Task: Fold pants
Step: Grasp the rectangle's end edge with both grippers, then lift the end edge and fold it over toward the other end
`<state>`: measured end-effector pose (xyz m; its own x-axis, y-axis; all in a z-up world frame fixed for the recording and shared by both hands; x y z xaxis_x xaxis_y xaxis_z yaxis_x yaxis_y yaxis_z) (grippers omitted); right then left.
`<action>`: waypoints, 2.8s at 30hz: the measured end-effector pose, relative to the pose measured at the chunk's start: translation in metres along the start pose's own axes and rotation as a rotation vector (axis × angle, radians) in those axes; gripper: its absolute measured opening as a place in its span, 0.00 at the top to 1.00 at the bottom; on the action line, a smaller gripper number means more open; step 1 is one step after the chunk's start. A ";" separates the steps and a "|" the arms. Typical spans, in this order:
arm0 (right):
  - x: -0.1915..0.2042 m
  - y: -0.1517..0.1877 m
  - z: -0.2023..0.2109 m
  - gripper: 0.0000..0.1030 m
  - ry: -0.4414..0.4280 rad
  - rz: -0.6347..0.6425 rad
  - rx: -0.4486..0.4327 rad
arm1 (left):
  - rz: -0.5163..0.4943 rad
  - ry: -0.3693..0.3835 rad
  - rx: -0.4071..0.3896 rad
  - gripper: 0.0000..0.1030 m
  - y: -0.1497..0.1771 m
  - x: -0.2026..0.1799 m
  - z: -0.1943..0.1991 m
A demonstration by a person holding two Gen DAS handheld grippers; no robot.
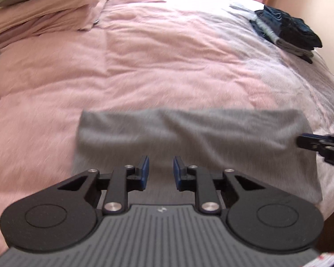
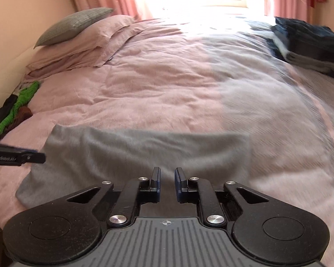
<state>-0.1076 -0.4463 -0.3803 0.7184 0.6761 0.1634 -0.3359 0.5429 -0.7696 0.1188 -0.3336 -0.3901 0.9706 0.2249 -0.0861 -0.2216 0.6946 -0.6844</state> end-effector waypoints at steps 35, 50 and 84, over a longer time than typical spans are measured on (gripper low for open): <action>-0.087 0.033 0.036 0.89 0.183 -0.194 0.005 | -0.180 0.075 -0.058 0.83 0.022 -0.076 -0.067; -0.048 0.052 0.052 0.89 0.152 -0.189 0.097 | 0.218 -0.086 0.000 0.55 0.035 0.094 0.013; -0.039 0.057 0.050 0.56 0.409 -0.362 0.036 | 0.534 0.300 0.139 0.76 0.058 0.187 -0.022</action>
<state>-0.1852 -0.4171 -0.4001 0.9678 0.1979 0.1555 -0.0385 0.7268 -0.6857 0.2896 -0.2665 -0.4618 0.7021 0.3779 -0.6035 -0.6740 0.6261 -0.3921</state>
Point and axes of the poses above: each gripper's, at about its wrist camera, not at the fingertips, and z roughly against the way its jaws point, x to its left, y to its underside, the point moved 6 cm from there along -z, roughly the way its jaws point, and after that the axes turned 10 degrees about -x, right-handed, at the moved point
